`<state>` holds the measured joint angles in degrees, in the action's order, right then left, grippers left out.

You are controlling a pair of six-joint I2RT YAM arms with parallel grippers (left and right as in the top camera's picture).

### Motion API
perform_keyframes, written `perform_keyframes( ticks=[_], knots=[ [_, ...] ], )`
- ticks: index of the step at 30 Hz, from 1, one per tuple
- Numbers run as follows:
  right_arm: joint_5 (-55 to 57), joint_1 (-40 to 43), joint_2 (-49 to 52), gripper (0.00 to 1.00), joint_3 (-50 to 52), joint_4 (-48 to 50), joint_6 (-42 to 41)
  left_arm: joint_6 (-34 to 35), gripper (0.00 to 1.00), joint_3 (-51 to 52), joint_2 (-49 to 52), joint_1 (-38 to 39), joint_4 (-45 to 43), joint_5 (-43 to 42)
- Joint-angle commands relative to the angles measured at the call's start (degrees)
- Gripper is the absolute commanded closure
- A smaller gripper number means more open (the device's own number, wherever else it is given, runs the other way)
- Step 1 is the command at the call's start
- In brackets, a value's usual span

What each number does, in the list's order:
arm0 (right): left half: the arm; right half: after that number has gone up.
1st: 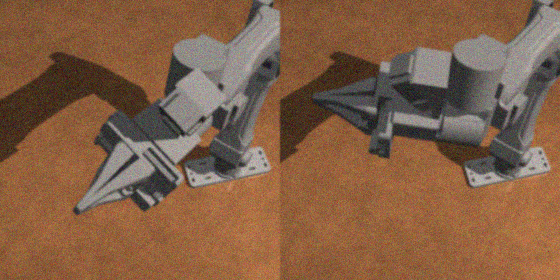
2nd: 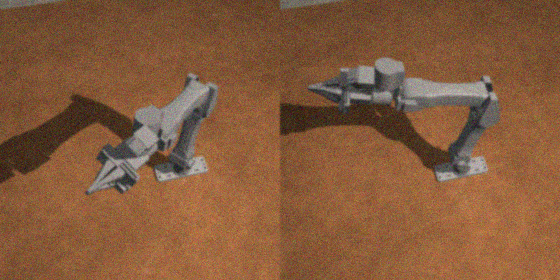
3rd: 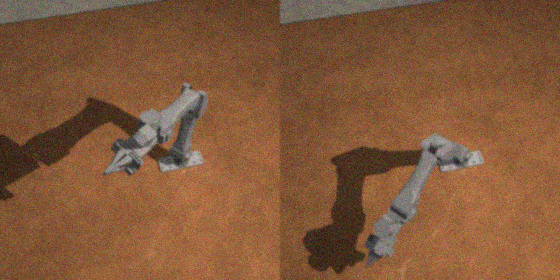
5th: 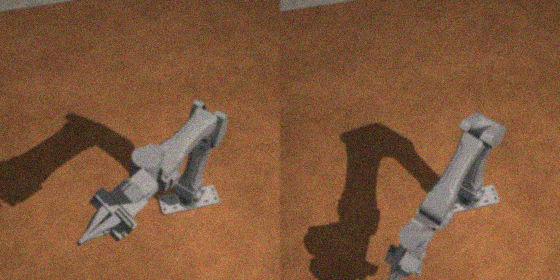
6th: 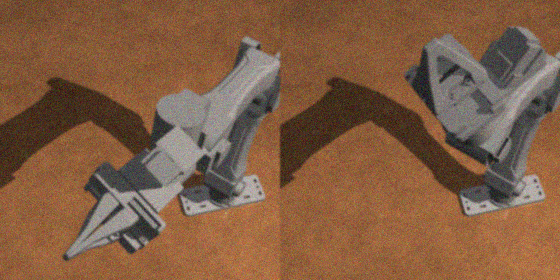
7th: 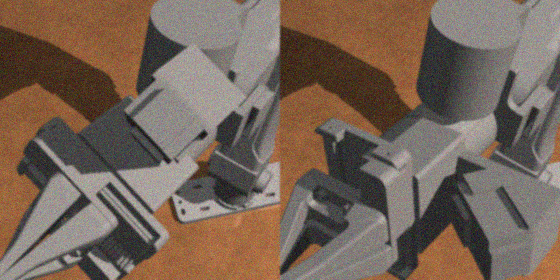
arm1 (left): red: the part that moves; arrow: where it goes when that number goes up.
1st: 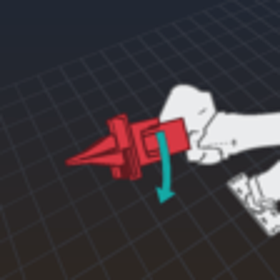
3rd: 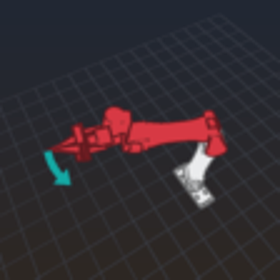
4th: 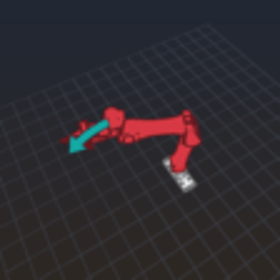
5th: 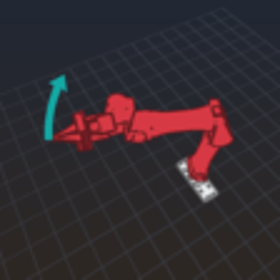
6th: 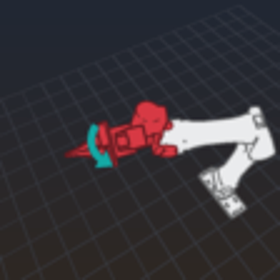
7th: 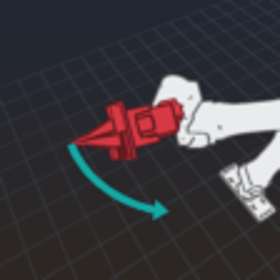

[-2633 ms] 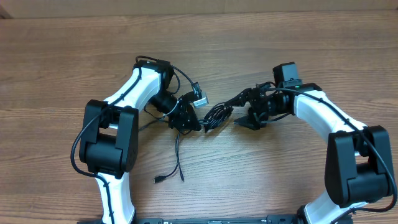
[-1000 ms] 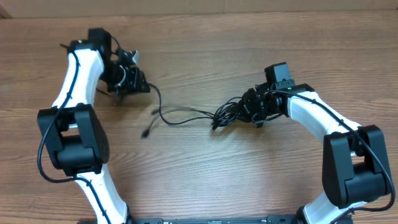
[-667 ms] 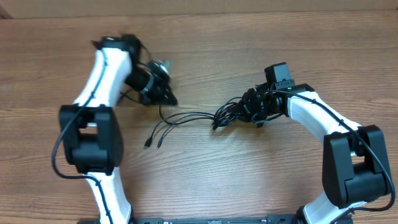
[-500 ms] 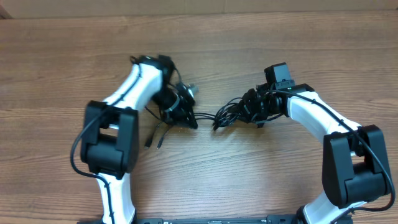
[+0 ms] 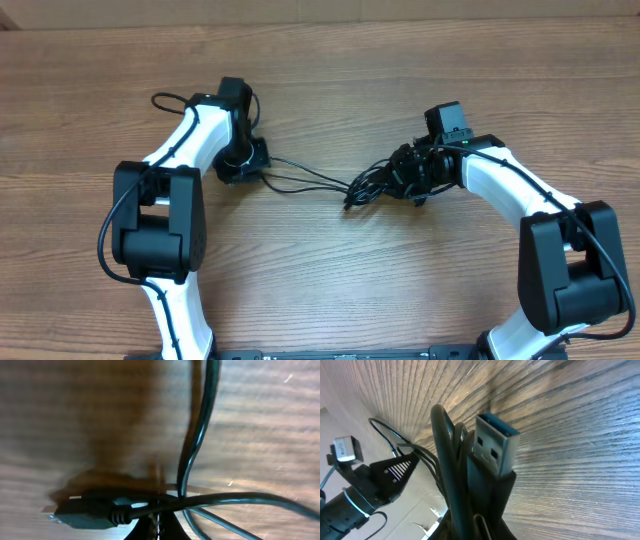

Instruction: Untangle cables

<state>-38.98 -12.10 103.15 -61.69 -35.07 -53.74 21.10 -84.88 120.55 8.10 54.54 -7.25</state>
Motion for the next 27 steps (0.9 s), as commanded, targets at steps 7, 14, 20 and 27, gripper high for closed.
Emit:
perform_keyframes(
  ticks=[7,14,20,27],
  knots=[
    [-5.44,0.22,-0.22,0.38,-0.17,-0.04,-0.46,0.7,0.92,-12.92,-0.24,-1.7,6.19,-2.14],
    [18.67,0.22,-0.22,0.0,-0.17,-7.39,3.65,-3.34,0.77,-13.38,-0.24,4.31,15.19,-12.26],
    [32.35,0.37,-0.22,0.0,-0.17,-10.16,8.83,-3.32,0.84,-10.88,-0.24,10.99,15.13,-12.35],
    [32.54,6.47,-0.22,0.0,-0.17,-10.75,8.87,-3.3,0.84,-10.88,-0.24,16.48,14.86,-17.86]
  ],
)
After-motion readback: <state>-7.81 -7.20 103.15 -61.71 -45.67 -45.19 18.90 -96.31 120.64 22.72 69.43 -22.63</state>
